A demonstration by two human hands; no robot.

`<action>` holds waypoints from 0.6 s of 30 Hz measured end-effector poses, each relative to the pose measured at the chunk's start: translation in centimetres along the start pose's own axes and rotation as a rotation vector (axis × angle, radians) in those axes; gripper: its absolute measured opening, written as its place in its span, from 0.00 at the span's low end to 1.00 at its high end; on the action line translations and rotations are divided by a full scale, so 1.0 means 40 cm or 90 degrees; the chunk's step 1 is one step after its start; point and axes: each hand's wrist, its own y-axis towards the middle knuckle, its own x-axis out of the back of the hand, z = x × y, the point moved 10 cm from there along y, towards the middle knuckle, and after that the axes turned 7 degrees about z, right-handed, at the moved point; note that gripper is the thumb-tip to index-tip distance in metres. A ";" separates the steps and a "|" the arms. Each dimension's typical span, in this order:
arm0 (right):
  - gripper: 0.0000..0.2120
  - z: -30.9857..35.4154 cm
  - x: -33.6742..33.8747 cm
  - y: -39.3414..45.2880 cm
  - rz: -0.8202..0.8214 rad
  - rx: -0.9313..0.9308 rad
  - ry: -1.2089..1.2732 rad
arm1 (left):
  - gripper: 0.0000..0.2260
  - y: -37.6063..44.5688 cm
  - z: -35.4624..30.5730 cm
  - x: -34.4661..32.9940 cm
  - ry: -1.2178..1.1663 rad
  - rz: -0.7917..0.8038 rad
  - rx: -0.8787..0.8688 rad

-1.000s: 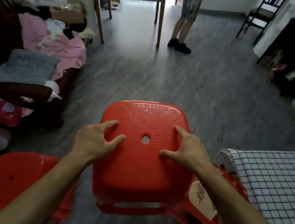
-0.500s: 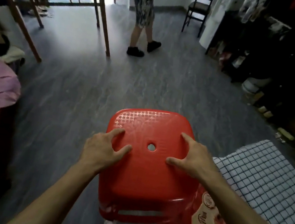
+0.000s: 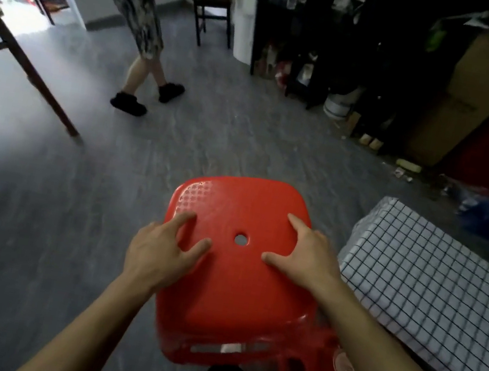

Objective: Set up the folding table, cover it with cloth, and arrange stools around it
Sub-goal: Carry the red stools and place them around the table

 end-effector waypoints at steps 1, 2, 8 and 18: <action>0.52 -0.003 0.020 0.044 -0.004 -0.009 0.008 | 0.30 0.055 -0.021 0.003 0.009 0.003 -0.007; 0.52 -0.010 0.041 0.085 -0.005 -0.018 0.017 | 0.30 0.109 -0.043 0.007 0.017 0.009 -0.015; 0.51 -0.063 0.187 0.257 -0.040 -0.071 0.086 | 0.30 0.391 -0.212 0.039 0.049 0.038 -0.098; 0.48 -0.199 0.337 0.440 -0.144 -0.229 0.114 | 0.28 0.759 -0.467 -0.046 0.041 0.118 -0.259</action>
